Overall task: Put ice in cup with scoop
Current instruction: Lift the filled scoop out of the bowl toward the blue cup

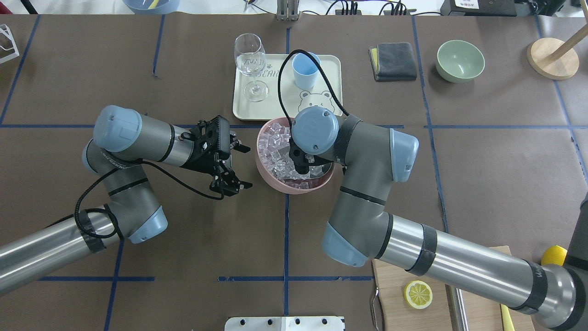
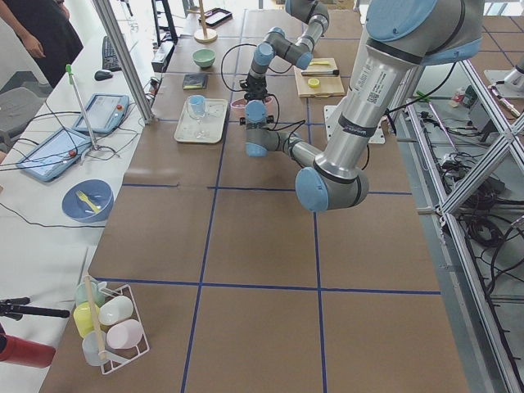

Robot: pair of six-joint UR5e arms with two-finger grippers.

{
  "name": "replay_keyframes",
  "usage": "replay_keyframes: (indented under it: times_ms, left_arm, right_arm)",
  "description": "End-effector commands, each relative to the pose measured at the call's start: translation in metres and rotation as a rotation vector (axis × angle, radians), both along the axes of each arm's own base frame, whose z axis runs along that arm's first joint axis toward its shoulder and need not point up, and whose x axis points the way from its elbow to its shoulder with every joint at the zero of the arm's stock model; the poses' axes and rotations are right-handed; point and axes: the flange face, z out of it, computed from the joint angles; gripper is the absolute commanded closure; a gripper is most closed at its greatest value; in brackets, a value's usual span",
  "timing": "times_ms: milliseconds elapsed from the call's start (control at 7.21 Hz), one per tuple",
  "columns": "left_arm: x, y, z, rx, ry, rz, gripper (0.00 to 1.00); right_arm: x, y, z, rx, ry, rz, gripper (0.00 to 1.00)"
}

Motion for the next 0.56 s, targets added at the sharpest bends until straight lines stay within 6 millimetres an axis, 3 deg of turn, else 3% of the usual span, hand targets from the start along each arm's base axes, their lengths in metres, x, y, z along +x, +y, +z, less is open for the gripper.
replay_keyframes:
  times_ms: [0, 416]
  left_arm:
    - [0.0, 0.0, 0.0, -0.001, 0.0, 0.0, 0.0]
    - [-0.003, 0.002, -0.003, 0.004, 0.009, 0.0, 0.0]
  right_arm:
    - [0.012, -0.012, 0.003, -0.042, -0.054, -0.002, 1.0]
    - [0.049, -0.026, -0.003, -0.071, -0.111, -0.008, 1.0]
